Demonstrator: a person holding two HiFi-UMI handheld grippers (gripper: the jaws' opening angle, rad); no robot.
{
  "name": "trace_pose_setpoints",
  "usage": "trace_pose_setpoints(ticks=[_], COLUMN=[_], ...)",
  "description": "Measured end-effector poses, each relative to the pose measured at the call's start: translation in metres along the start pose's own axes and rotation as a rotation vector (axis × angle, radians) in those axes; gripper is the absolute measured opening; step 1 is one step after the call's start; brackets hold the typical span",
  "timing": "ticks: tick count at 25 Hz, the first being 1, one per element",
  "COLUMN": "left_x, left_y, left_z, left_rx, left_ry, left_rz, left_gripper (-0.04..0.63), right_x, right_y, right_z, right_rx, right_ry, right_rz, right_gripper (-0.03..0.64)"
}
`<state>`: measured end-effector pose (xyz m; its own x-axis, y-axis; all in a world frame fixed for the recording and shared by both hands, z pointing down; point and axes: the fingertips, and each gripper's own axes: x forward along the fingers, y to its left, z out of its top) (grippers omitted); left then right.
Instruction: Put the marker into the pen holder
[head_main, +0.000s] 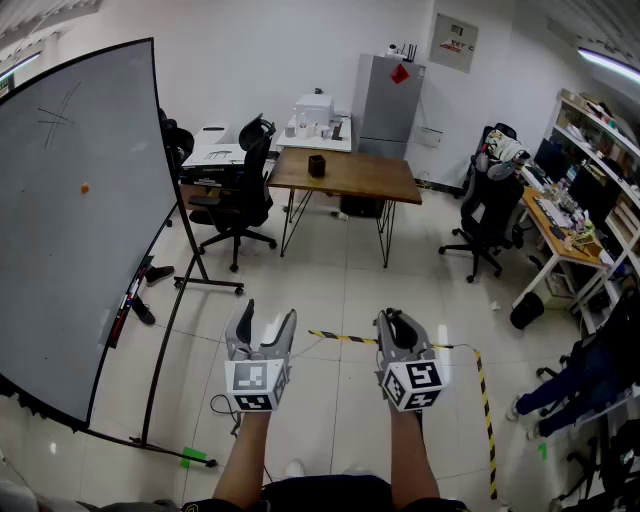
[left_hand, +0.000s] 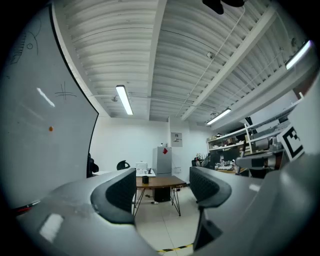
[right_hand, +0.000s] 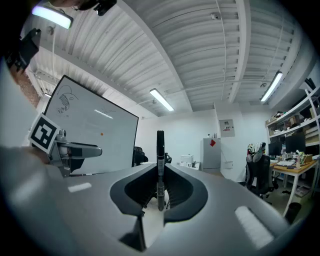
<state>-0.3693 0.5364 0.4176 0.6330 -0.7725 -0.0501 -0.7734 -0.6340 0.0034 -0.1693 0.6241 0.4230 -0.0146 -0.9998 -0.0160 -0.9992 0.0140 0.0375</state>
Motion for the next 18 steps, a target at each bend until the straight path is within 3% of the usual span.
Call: trace_pose_setpoints(ticks=[8,18], left_x=[0.002,0.073], left_y=[-0.001,0.008], left_z=[0.003,-0.007], left_rx=[-0.041,-0.056], left_ry=[-0.015,-0.002], left_rz=[-0.068,-0.037], left_gripper=[0.344,0.345], right_x=[0.023,0.093], right_y=[0.031,0.010], right_z=[0.003,-0.010], right_rx=[-0.006,0.033], right_ry=[0.049,0.049], right_rz=[0.022,0.108], right_gripper=[0.046,0.046])
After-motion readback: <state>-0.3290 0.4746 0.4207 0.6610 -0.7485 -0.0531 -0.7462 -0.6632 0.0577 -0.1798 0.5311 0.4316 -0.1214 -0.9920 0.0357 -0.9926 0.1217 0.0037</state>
